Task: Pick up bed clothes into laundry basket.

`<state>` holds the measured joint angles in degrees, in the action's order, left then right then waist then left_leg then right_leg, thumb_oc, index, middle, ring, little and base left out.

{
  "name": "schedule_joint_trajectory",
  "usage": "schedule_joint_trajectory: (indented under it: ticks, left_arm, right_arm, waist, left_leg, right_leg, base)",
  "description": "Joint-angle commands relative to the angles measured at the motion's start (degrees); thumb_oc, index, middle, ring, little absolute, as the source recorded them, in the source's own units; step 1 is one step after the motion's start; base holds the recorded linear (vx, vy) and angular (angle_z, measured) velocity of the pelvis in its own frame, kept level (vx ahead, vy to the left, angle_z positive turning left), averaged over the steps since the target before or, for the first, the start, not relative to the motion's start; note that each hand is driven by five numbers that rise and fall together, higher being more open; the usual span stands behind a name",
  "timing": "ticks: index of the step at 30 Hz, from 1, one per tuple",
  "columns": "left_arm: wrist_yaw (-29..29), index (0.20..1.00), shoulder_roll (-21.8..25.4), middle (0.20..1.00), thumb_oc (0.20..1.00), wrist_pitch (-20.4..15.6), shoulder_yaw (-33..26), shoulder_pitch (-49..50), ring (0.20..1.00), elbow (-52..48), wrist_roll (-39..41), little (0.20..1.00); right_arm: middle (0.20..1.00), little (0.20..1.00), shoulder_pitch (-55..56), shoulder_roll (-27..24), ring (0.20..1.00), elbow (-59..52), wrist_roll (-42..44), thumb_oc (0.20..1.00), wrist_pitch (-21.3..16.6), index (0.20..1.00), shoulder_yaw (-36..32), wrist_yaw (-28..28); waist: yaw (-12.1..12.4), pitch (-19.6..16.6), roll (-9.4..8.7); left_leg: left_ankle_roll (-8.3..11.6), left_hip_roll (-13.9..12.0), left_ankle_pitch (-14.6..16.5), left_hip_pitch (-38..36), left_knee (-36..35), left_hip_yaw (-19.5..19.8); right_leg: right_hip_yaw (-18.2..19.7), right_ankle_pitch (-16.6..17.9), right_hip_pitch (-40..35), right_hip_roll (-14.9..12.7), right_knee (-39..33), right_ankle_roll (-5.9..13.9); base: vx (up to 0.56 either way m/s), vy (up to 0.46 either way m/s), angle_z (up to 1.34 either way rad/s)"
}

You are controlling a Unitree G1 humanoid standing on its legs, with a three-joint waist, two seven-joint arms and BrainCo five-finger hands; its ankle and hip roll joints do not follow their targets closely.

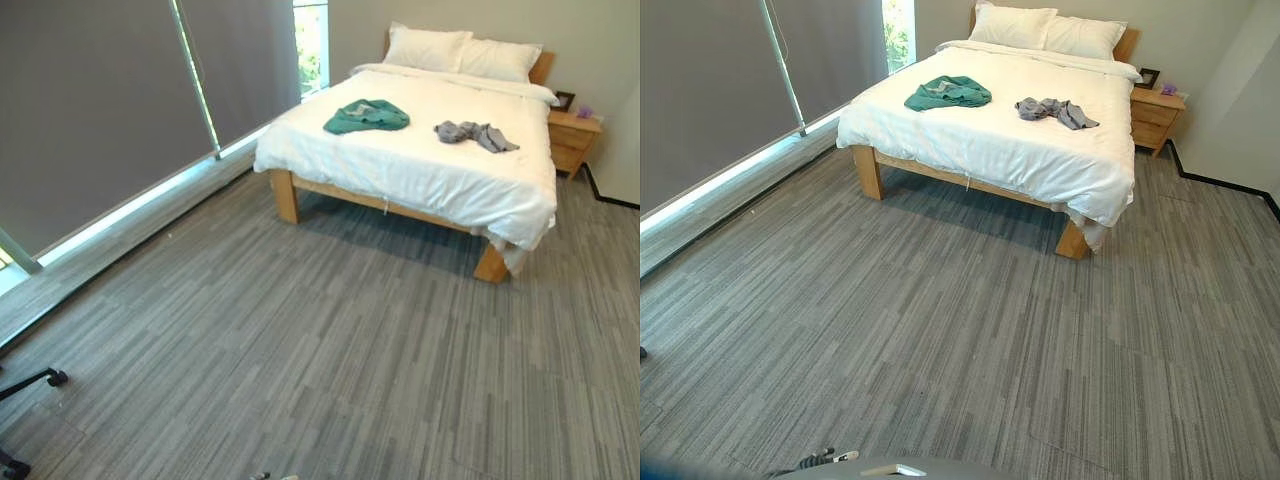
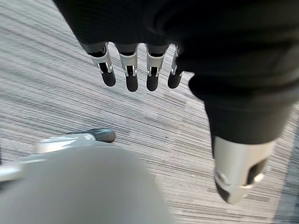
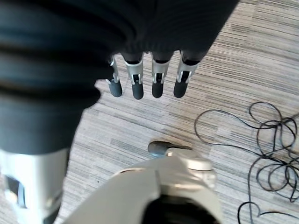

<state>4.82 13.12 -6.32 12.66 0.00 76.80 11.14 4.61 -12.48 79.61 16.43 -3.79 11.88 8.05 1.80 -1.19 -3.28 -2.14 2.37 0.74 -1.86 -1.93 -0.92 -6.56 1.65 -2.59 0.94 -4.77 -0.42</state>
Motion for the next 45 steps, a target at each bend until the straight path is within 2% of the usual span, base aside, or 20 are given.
schedule_joint_trajectory:
  ticks: [1,4,11,12,13,15,18,19,23,31,40,45]
  left_arm:
    - [0.0,1.000,-3.6,1.000,1.000,-1.2,1.1,-4.6,1.000,2.3,-0.7,1.000]
    - [-0.8,1.000,-3.3,1.000,1.000,-1.5,0.8,-4.9,1.000,1.9,-0.2,1.000]
    - [-3.3,1.000,-1.4,1.000,1.000,-3.2,1.5,-7.2,1.000,-3.7,2.5,1.000]
    - [-3.7,1.000,-0.7,1.000,1.000,-3.6,1.8,-7.3,1.000,-6.5,3.5,1.000]
    - [-4.9,1.000,2.6,1.000,1.000,-4.0,1.2,-5.7,1.000,-19.5,6.3,1.000]
    - [-6.1,1.000,3.9,1.000,1.000,-4.1,-0.2,-4.1,1.000,-27.9,8.9,1.000]
    - [-6.5,1.000,4.7,1.000,1.000,-4.1,-0.7,-2.8,1.000,-34.1,10.4,1.000]
    - [-7.4,1.000,5.4,1.000,1.000,-4.1,-0.9,-2.3,1.000,-39.2,9.3,1.000]
    - [-7.5,1.000,6.8,1.000,1.000,-3.7,-2.3,-0.3,1.000,-49.7,7.6,1.000]
    - [-7.2,1.000,5.9,1.000,1.000,-2.4,-2.1,1.3,1.000,-54.1,7.8,1.000]
    - [-8.4,1.000,6.2,1.000,1.000,-2.2,-3.1,0.5,1.000,-55.8,8.2,1.000]
    - [-8.4,1.000,6.6,1.000,1.000,-2.2,-3.5,0.4,1.000,-56.1,9.7,1.000]
  right_arm:
    - [1.000,1.000,-2.5,-0.9,1.000,0.9,1.2,1.000,-0.4,1.000,1.9,0.1]
    - [1.000,1.000,-2.5,-0.7,1.000,0.8,3.1,1.000,-0.4,1.000,1.2,0.0]
    - [1.000,1.000,-4.0,-2.1,1.000,-4.0,15.1,1.000,-1.8,1.000,-2.9,0.3]
    - [1.000,1.000,-4.1,-2.5,1.000,-6.8,16.9,1.000,-2.3,1.000,-3.4,0.2]
    - [1.000,1.000,-2.3,-4.5,1.000,-21.8,20.0,1.000,-3.8,1.000,-5.3,-1.3]
    - [1.000,1.000,-0.4,-5.3,1.000,-32.6,22.0,1.000,-4.7,1.000,-7.4,-2.3]
    - [1.000,1.000,0.9,-5.9,1.000,-38.8,22.8,1.000,-5.2,1.000,-8.6,-2.9]
    - [1.000,1.000,1.6,-6.3,1.000,-44.5,21.7,1.000,-5.5,1.000,-9.0,-3.4]
    - [1.000,1.000,3.6,-7.6,1.000,-55.8,14.9,1.000,-5.5,1.000,-9.5,-4.0]
    - [1.000,1.000,4.7,-7.2,1.000,-59.9,9.3,1.000,-4.2,1.000,-6.0,-3.5]
    - [1.000,1.000,3.7,-7.1,1.000,-59.8,10.0,1.000,-4.6,1.000,-6.6,-4.3]
    - [1.000,1.000,2.2,-7.7,1.000,-59.7,10.3,1.000,-4.5,1.000,-6.1,-4.2]
  waist:
    - [-0.3,0.9,0.02]
    - [-0.5,0.7,0.09]
    - [-1.1,0.5,0.44]
    - [-1.2,0.5,0.52]
    - [-1.6,0.7,0.76]
    - [-1.9,0.8,0.83]
    - [-2.0,0.8,0.86]
    - [-2.0,0.9,0.86]
    - [-1.8,1.3,0.91]
    - [-1.3,2.6,0.78]
    - [-1.2,3.1,0.66]
    - [-0.9,4.2,0.46]
  left_leg:
    - [4.85,-2.8,-1.5,-1.0,-3.1,3.1]
    - [4.85,-2.8,-1.2,-1.3,-3.1,2.8]
    - [4.90,-2.6,-1.0,-1.7,-3.1,2.2]
    - [4.94,-2.6,-1.0,-1.7,-3.1,2.1]
    - [5.00,-2.6,-1.1,-1.6,-3.1,1.9]
    - [5.01,-2.6,-1.3,-1.6,-3.1,1.7]
    - [4.95,-2.6,-1.3,-1.6,-3.1,1.7]
    - [4.80,-2.5,-1.3,-1.5,-3.1,1.7]
    - [4.55,-2.4,-1.1,-1.5,-3.1,1.8]
    - [4.27,-2.1,-1.1,-1.3,-3.1,2.0]
    - [3.97,-1.9,-0.7,-1.6,-3.1,1.6]
    - [3.33,-1.3,-0.6,-0.8,-3.1,1.2]
  right_leg:
    - [0.9,0.9,-0.7,-4.3,-0.2,7.02]
    - [1.2,0.8,-0.8,-4.2,-0.2,7.01]
    - [1.8,0.9,-0.9,-4.2,-0.2,7.15]
    - [1.9,0.9,-0.9,-4.2,-0.2,7.21]
    - [2.1,1.1,-0.6,-4.3,-0.2,7.54]
    - [2.2,1.2,-0.5,-4.4,-0.2,7.67]
    - [2.0,1.3,-0.5,-4.5,-0.1,7.78]
    - [1.9,1.3,-0.4,-4.6,0.1,7.78]
    - [1.7,1.2,-0.5,-5.0,0.1,7.86]
    - [1.5,1.1,-0.7,-5.3,-0.1,7.92]
    - [2.0,1.1,-0.7,-5.4,-0.2,8.00]
    - [2.0,1.4,0.5,-6.4,0.6,8.67]
  base:
    - [0.00,0.000,0.00]
    - [0.02,0.012,-0.09]
    - [0.00,0.017,-0.06]
    - [-0.05,0.036,-0.06]
    - [-0.04,0.033,-0.08]
    - [-0.03,0.023,-0.04]
    - [0.00,0.000,0.00]
    - [0.00,0.000,0.00]
    - [0.00,0.000,0.00]
    - [0.00,0.000,0.00]
    - [0.00,0.002,0.00]
    - [0.02,0.052,-0.02]
